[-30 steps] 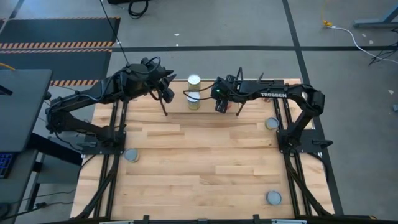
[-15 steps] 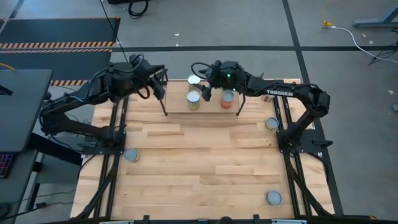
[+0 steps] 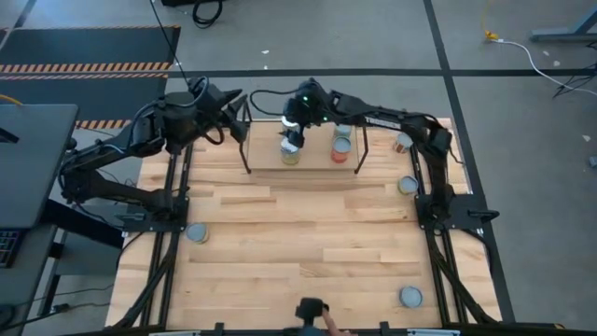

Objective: Pick and place cans onto a shelf
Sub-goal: Adjust the canned goods on the shelf

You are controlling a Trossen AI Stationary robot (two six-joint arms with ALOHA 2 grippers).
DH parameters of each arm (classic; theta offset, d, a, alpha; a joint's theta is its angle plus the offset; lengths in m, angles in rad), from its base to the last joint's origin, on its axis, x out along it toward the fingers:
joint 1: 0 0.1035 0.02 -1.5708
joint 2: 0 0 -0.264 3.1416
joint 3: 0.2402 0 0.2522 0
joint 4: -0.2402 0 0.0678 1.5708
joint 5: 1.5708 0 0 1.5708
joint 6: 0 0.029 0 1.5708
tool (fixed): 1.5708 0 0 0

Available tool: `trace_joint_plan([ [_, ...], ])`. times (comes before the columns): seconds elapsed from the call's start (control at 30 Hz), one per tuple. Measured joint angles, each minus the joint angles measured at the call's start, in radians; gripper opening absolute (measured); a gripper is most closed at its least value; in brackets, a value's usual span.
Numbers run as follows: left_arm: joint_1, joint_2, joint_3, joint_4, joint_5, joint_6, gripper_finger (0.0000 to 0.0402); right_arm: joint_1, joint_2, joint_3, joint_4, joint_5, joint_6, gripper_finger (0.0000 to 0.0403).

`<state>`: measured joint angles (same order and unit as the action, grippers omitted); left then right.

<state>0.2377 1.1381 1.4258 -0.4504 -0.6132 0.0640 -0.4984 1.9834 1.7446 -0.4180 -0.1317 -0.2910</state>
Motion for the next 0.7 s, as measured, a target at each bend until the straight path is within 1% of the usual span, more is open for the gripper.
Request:
trace_joint_plan([
  [0.07,-0.004,-0.002,0.000,-0.018,0.000,-0.006,0.0089,-0.021,0.036,0.024,-0.060,-0.009,-0.012,0.0376],
  [0.13,-0.011,-0.006,0.000,-0.035,-0.001,-0.027,0.0089,-0.042,0.064,0.038,-0.097,-0.043,-0.010,0.0366],
  [0.23,-0.012,-0.008,0.000,-0.064,0.000,-0.031,0.0089,-0.059,0.076,0.050,-0.142,-0.104,-0.001,0.0352],
  [0.3,-0.012,-0.007,0.000,-0.073,0.000,-0.028,0.0089,-0.063,0.078,0.051,-0.163,-0.124,-0.017,0.0348],
  [0.47,-0.008,-0.007,0.000,-0.072,-0.020,-0.013,0.0089,-0.063,0.067,0.052,-0.222,-0.106,-0.065,0.0346],
  [0.7,-0.003,-0.007,0.000,-0.071,-0.023,0.023,0.0089,-0.075,0.038,0.052,-0.320,-0.067,-0.077,0.0346],
])
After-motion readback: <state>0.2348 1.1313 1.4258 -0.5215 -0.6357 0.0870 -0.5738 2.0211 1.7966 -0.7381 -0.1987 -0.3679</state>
